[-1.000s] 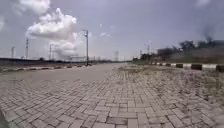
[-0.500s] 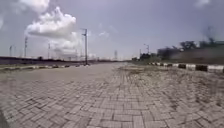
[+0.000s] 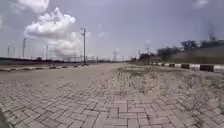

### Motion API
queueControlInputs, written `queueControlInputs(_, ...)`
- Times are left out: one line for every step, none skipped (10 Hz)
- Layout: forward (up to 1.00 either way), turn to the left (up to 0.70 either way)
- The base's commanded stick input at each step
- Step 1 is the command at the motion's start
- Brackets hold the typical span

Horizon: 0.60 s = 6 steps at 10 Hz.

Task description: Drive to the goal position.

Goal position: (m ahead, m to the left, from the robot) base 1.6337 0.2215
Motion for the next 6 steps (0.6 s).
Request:
queueControlInputs(1.0,0.0)
queueControlInputs(1.0,0.0)
queueControlInputs(1.0,0.0)
queueControlInputs(1.0,0.0)
queueControlInputs(1.0,0.0)
queueControlInputs(1.0,0.0)
